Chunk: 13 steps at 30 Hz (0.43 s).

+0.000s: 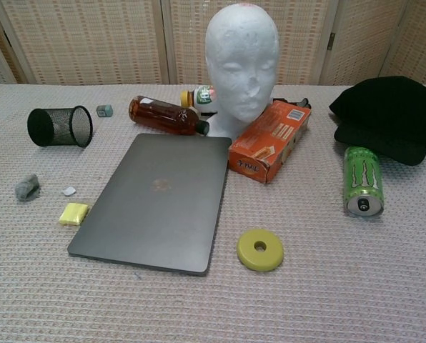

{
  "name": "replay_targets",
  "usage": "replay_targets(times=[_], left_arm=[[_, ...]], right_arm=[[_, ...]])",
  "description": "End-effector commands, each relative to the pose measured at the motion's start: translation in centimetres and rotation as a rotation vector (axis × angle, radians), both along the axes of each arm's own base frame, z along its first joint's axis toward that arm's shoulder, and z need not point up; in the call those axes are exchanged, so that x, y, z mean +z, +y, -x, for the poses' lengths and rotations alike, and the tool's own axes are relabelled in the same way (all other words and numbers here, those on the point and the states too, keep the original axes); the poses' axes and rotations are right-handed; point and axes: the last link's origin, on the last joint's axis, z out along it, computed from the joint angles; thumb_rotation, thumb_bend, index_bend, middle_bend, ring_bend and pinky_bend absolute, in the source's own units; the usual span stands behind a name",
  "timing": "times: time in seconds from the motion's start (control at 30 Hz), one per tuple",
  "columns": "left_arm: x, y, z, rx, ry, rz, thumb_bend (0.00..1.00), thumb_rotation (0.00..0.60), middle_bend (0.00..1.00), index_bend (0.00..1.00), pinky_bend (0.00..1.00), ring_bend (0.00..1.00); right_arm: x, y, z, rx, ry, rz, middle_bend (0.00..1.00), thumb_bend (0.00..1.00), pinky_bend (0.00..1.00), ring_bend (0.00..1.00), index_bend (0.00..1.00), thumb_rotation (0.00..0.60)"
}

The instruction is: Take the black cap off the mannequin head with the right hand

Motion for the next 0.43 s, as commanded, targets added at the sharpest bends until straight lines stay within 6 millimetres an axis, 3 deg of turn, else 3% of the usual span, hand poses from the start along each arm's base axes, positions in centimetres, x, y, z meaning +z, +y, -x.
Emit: replay_targets(times=[0.03,0.27,0.43], left_arm=[[0.0,0.0,0.1,0.005,-0.005,-0.003,0.14,0.6,0.25,0.2,0.14,0.14],[-0.3,-0.1,0.0,-0.002,-0.016,-0.014,0.14,0.6,0.25,0.2,0.14,0.14],[-0.7,-0.1,0.0,-0.009,-0.028,-0.011,0.14,0.6,0.25,0.2,0.14,0.14]], right_arm=[[3.3,4.9,0.1,-0.057,-0.007,0.027,0.28,0.03,0.37,0.24,0.11,0.351],[5.5,11.1,-0.3,-0.138,-0.053,0.063,0.24,0.03,0.33,0.19,0.1,0.355],[5.9,12.9,-0.1,-0.173,-0.066,0.072,0.24,0.03,0.32,0.19,0.09,0.355]])
